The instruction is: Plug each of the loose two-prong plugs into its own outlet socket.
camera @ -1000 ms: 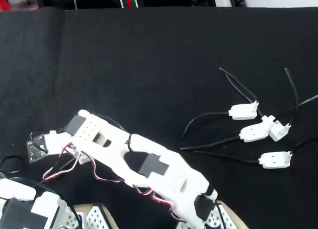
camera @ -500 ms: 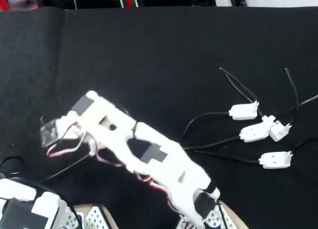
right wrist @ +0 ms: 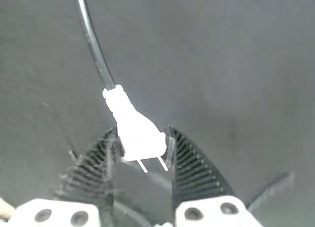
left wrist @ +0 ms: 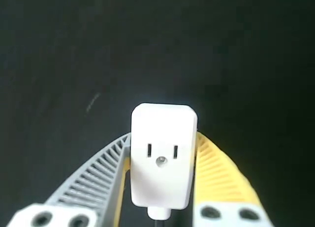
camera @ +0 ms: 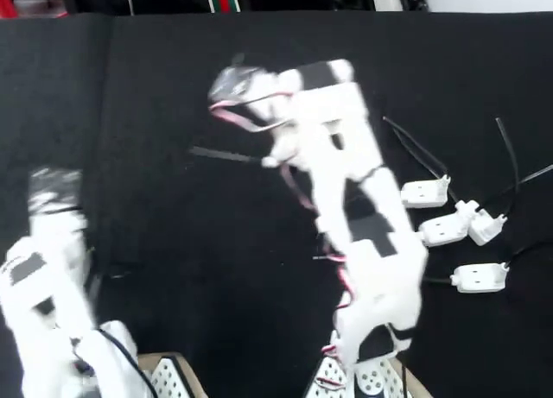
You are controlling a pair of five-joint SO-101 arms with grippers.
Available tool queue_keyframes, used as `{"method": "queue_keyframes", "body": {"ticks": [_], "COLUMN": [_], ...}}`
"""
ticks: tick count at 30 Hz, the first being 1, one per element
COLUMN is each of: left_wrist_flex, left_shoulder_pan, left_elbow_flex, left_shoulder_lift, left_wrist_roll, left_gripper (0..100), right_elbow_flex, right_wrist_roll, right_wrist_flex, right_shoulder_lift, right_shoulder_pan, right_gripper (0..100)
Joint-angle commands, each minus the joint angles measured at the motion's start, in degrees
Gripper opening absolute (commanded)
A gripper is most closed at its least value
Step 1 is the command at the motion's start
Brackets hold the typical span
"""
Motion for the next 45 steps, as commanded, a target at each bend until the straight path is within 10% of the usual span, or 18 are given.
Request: {"method": "queue_keyframes", "body": {"ticks": [1, 10, 21, 30, 39, 45], "left_wrist_flex": [-0.7, -18.64, -17.05, 9.49, 3.6, 2.99], "left_shoulder_pan": [23.6, 49.98, 48.66, 54.64, 56.57, 56.22], "left_elbow_flex": [-0.22, 12.26, 14.55, -1.71, -2.33, -1.89], "left_shoulder_lift": [-9.49, -13.54, -14.07, -14.07, -13.36, -13.19], "left_wrist_roll": [4.48, 0.09, -6.42, -2.9, -2.55, -2.37], "left_gripper": [3, 10, 42, 42, 19, 27], "right_elbow_flex": [5.76, 35.03, 40.22, 37.58, 37.14, 37.05], "right_wrist_roll": [-5.71, -20.22, -27.78, -27.6, -27.6, -27.6], "right_wrist_flex": [0.44, -23.74, -31.56, -31.56, -31.38, -31.38], "right_shoulder_lift": [-8.13, -14.81, -14.55, -9.98, -9.27, -9.27], "right_shoulder_pan": [9.49, 11.34, 15.65, 15.65, 15.65, 15.74], "right_gripper": [1.1, 1.1, 1.1, 1.1, 1.1, 1.1]}}
